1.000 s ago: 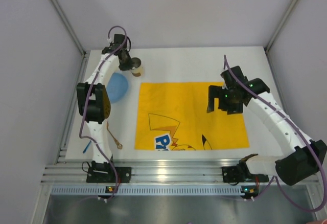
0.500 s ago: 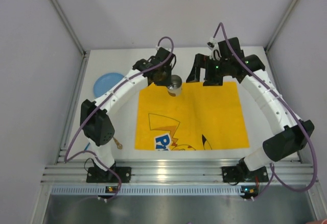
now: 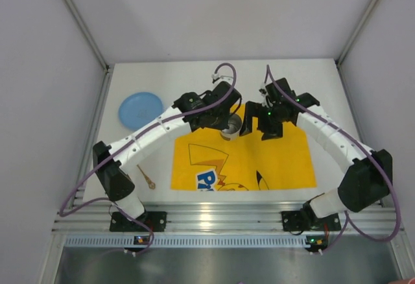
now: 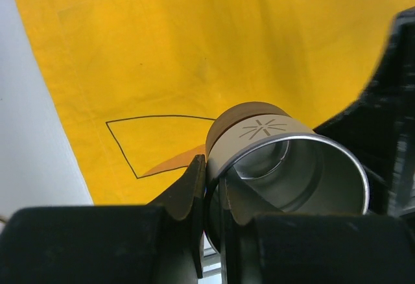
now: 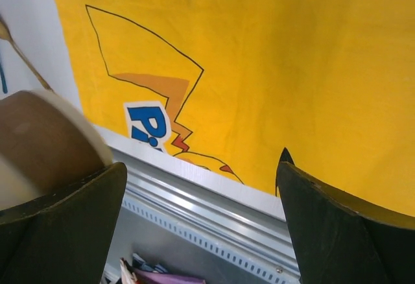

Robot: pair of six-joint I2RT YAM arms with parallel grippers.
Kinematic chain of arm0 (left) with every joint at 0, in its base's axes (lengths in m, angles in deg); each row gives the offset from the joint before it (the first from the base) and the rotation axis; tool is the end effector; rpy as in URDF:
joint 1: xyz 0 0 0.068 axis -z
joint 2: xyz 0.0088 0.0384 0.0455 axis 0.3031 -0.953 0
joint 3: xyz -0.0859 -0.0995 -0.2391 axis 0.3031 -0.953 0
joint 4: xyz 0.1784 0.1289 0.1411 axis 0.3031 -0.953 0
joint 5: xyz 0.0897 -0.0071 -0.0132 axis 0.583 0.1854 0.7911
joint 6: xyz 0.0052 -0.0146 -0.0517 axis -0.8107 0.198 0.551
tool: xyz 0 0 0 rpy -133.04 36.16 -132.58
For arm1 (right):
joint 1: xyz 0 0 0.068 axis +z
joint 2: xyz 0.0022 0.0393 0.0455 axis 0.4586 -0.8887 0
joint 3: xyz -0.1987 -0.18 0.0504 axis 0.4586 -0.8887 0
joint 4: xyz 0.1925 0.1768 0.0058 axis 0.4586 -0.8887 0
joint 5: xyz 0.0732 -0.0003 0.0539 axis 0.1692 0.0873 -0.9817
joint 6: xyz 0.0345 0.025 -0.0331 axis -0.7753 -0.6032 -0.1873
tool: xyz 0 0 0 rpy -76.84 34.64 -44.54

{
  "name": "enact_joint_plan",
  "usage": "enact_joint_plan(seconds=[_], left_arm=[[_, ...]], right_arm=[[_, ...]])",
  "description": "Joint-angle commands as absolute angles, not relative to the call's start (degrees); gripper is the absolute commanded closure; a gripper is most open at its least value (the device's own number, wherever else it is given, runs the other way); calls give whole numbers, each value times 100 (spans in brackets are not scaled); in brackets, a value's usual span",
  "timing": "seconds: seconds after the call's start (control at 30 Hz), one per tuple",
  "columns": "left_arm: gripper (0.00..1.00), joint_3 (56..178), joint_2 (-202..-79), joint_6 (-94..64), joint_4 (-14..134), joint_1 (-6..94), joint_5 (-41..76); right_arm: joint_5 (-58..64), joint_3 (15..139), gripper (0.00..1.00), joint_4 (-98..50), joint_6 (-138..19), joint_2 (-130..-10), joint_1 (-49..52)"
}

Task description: Set the dinner table for one person

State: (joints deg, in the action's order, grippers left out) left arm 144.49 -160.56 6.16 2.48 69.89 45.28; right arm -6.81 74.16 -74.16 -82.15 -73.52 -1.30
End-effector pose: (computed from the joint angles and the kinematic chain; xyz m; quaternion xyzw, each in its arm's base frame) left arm 0.2256 -0.2721 0.3700 0.1033 0.9258 -0.1021 0.3490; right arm 0.2620 0.1396 0.2890 -0.0060 0.9611 0.2379 0.1400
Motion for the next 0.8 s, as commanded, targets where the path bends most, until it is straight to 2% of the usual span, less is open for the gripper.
enact_joint_plan(seconds=[0.0,0.17,0.3,0.6,0.77], left_arm=[[100,14580,-16272,977,-327,7108,5017],[100,14177,-16299,1091,-416,7117,5018],[100,14105,-16255,1074,-196,7117,4869],[100,14957,-16799,845,-214,7213,4640],[100,15292,-17177,757,-266,7433,4605]], right_arm=[[-402,7465,0,-7018,-8375,-6477,-31],[-269,7561,0,-7237,-8559,-5738,-40],[-445,7422,0,-7299,-8700,-5596,-40],[-515,6718,1,-6632,-9034,-5868,57],[-551,6796,2,-6429,-9078,-6176,118]])
